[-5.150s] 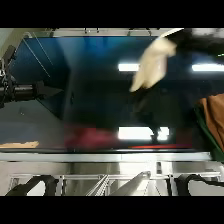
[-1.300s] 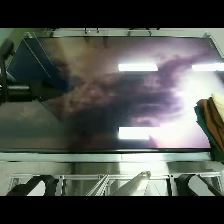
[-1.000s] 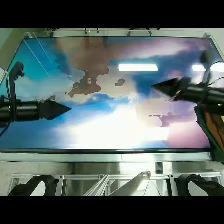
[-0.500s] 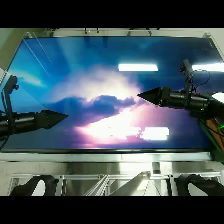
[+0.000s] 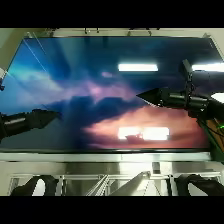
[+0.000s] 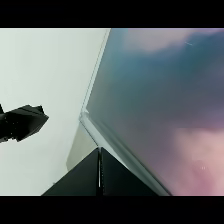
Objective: Fold the shirts.
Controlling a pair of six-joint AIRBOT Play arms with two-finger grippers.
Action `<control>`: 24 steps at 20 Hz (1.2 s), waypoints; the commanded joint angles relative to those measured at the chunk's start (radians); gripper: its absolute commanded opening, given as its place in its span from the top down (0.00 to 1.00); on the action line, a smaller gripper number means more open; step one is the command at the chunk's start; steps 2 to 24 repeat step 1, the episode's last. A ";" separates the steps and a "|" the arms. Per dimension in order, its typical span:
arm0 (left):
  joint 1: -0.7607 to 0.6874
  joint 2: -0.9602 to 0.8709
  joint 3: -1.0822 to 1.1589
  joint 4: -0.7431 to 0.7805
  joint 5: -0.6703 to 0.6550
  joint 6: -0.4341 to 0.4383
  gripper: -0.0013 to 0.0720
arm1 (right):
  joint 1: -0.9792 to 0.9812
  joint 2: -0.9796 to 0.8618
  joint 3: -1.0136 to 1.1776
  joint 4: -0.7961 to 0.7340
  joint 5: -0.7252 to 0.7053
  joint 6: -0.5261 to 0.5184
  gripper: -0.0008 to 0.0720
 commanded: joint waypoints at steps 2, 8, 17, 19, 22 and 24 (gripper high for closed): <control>0.011 0.005 0.000 0.000 0.000 0.000 0.96 | 0.001 0.000 -0.001 0.000 0.000 0.001 0.95; 0.011 0.005 0.000 0.000 0.000 0.000 0.96 | 0.001 0.000 -0.001 0.000 0.000 0.001 0.95; 0.011 0.005 0.000 0.000 0.000 0.000 0.96 | 0.001 0.000 -0.001 0.000 0.000 0.001 0.95; 0.011 0.005 0.000 0.000 0.000 0.000 0.96 | 0.001 0.000 -0.001 0.000 0.000 0.001 0.95; 0.011 0.005 0.000 0.000 0.000 0.000 0.96 | 0.001 0.000 -0.001 0.000 0.000 0.001 0.95; 0.011 0.005 0.000 0.000 0.000 0.000 0.96 | 0.001 0.000 -0.001 0.000 0.000 0.001 0.95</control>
